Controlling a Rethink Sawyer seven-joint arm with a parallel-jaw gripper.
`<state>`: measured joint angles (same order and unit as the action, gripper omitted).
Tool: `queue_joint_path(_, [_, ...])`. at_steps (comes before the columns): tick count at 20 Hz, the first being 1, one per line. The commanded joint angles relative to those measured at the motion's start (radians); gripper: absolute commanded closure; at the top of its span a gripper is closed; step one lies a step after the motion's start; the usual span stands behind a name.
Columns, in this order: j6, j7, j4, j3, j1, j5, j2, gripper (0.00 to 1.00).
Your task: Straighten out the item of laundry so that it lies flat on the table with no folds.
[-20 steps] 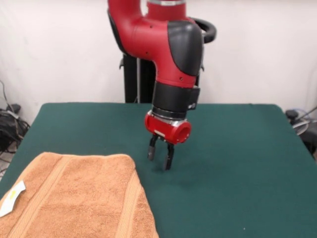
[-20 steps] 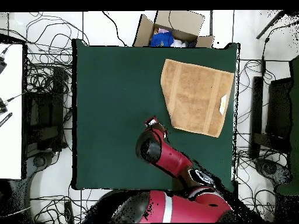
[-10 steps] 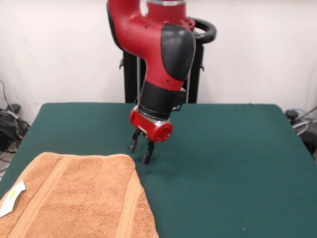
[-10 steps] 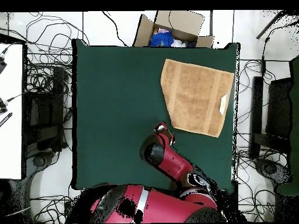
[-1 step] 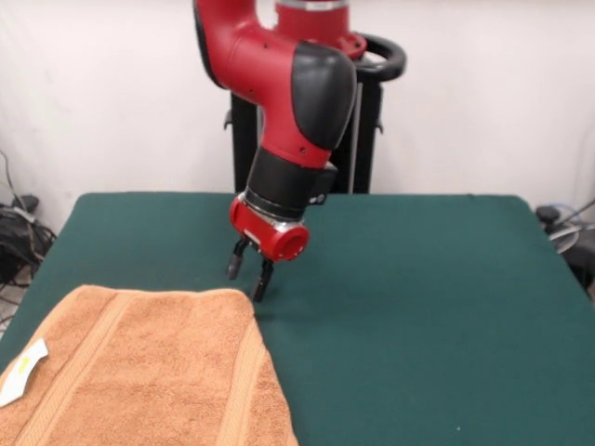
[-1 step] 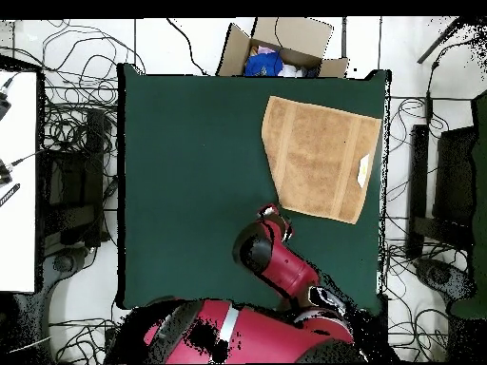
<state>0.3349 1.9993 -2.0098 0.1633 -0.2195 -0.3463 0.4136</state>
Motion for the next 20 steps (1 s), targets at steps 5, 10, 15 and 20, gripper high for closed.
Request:
queue_joint_path(5, [-0.002,0.19,0.093,-0.175,-0.118,0.101,-0.02,0.0])
queue_joint_path(10, [-0.002,0.205,0.101,-0.254,-0.183,0.154,-0.04,0.0])
queue_joint_path(15, [0.03,0.227,0.095,-0.3,-0.216,0.181,-0.04,0.0])
queue_joint_path(20, [0.086,0.257,0.083,-0.348,-0.249,0.219,-0.039,0.0])
